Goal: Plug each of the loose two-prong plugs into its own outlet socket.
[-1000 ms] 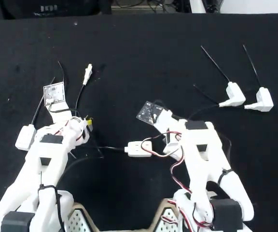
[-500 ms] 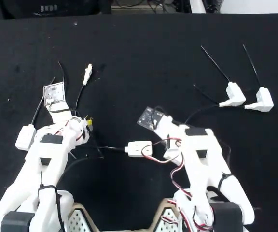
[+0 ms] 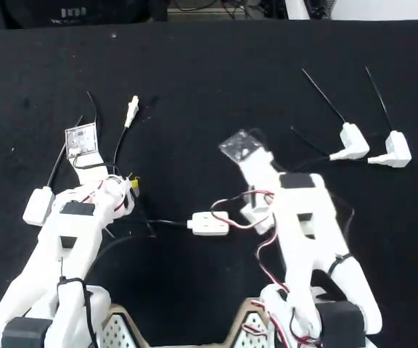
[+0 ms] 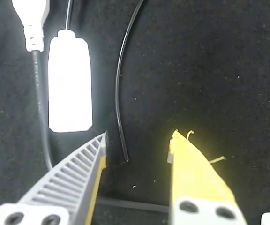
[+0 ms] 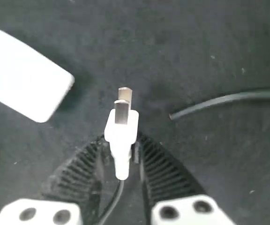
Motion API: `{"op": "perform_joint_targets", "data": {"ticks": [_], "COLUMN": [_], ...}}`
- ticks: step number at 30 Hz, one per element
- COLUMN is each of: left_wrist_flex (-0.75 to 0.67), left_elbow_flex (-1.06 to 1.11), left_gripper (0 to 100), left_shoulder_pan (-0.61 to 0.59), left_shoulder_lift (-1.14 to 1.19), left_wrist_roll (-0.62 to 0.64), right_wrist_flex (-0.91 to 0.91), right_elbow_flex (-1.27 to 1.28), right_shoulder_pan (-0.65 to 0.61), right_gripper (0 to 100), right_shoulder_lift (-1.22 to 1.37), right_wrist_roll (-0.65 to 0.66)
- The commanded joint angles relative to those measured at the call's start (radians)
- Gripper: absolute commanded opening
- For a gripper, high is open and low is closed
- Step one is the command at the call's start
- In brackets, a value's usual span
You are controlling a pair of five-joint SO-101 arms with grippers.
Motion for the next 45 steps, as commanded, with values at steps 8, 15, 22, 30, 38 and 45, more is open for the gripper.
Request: {"op": "perform_joint_targets", "data": {"ticks": [8,15,22,30,38,45], "left_wrist_flex": [-0.011,-0.009,0.101,0.252,0.255,0.252], "left_elbow_flex": [-0.008,0.117,0.222,0.286,0.332,0.355], "left_gripper": [21,20,14,19,19,19], "left_shoulder_pan": [-0.012,-0.008,0.018,0.189,0.197,0.254], "left_shoulder_lift": [-0.057,-0.347,-0.704,-0.957,-1.026,-1.033], "left_wrist_roll": [0.008,0.008,0.003,-0.002,-0.057,-0.064], "right_wrist_flex": [-0.206,-0.439,-0.614,-0.609,-0.586,-0.583], "right_elbow_flex": [0.056,0.151,0.237,0.239,0.377,0.473], "right_shoulder_pan": [-0.417,-0.537,-0.617,-0.652,-0.657,-0.657], "right_gripper": [1.0,1.0,1.0,1.0,1.0,1.0], "right_shoulder_lift": [-0.203,-0.093,-0.079,-0.107,-0.443,-0.673], "right_wrist_roll": [-0.126,-0.339,-0.353,-0.353,-0.354,-0.354]}}
